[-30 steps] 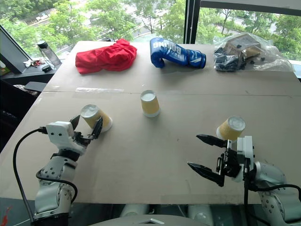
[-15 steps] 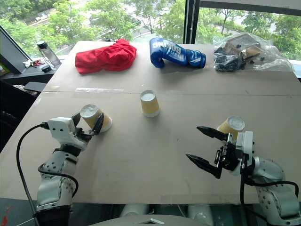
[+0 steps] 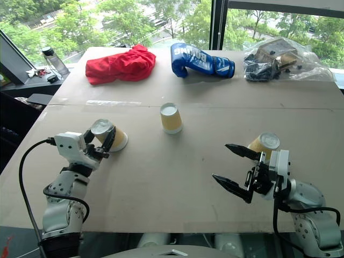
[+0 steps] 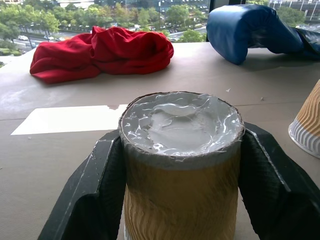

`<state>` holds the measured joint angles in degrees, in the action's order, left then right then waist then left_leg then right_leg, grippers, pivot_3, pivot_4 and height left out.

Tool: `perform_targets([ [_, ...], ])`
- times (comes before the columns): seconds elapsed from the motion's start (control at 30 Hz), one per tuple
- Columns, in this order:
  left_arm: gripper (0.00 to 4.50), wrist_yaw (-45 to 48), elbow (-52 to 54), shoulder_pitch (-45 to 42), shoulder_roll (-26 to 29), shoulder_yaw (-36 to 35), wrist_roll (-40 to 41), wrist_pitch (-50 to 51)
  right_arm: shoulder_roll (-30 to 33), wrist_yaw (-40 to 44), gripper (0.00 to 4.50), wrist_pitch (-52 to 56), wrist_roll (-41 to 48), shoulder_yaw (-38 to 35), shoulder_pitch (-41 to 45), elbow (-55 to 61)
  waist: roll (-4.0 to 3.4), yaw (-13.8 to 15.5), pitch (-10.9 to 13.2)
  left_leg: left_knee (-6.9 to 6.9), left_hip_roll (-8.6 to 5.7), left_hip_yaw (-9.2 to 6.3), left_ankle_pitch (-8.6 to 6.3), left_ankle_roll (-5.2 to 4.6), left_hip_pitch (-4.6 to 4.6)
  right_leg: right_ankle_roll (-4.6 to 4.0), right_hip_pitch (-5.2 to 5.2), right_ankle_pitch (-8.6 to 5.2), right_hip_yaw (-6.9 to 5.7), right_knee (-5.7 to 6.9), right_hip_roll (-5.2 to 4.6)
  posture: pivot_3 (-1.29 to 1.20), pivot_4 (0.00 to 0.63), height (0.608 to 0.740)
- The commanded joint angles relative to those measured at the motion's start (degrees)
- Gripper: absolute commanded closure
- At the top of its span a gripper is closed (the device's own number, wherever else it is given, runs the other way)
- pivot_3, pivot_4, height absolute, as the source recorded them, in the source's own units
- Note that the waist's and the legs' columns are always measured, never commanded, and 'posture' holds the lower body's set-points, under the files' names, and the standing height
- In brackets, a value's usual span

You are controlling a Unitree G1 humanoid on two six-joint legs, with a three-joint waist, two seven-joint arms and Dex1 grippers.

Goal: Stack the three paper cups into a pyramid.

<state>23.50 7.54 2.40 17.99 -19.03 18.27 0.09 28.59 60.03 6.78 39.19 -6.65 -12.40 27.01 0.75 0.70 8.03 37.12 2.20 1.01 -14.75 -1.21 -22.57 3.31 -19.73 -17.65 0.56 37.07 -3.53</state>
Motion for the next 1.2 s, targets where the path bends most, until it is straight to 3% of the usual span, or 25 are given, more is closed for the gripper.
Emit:
perform_targets([
  [0.03,2.03,0.9,-0.2,-0.9,0.9,-0.5,0.9,-1.7,-0.4,-0.1,0.0,-1.2,0.2,0.1,0.1,0.9,0.0,0.0,0.0,0.0,0.0,0.0,0.0,0.0,0.0,0.0,0.0,0.0,0.0,0.0,0.0,0.0,0.15,0.74],
  [0.3,2.03,11.7,2.8,-1.7,3.9,3.4,7.1,1.1,-0.1,0.1,0.0,-1.2,0.6,-0.8,-0.5,0.8,0.0,0.0,0.0,0.0,0.0,0.0,0.0,0.0,0.0,0.0,0.0,0.0,-0.02,0.01,0.0,0.0,0.15,0.74],
  [0.53,2.03,20.3,4.8,-8.0,6.7,12.4,8.2,5.1,0.0,-1.7,0.0,-1.4,0.8,-2.7,-2.5,1.9,-0.01,0.1,0.0,0.01,-0.02,-0.01,0.0,0.01,0.0,0.0,0.0,0.0,-0.03,0.02,0.01,0.0,0.15,0.74],
  [0.87,2.03,25.8,-3.8,-23.1,0.2,30.2,0.5,5.7,-0.1,-6.0,0.0,-2.5,-0.3,-8.7,-8.4,2.4,-0.03,0.1,0.0,0.09,-0.08,0.06,0.01,0.0,-0.02,0.02,-0.02,0.0,-0.01,0.02,0.26,0.0,0.15,0.74],
  [1.2,2.03,28.2,-16.3,-31.5,-6.7,35.6,-4.5,2.2,0.0,-11.2,0.0,-2.5,-3.8,-13.0,-15.8,4.3,-0.13,0.0,0.0,0.12,-0.04,0.08,0.01,0.0,-0.02,0.02,-0.1,0.0,0.15,0.11,0.48,0.0,0.15,0.74],
])
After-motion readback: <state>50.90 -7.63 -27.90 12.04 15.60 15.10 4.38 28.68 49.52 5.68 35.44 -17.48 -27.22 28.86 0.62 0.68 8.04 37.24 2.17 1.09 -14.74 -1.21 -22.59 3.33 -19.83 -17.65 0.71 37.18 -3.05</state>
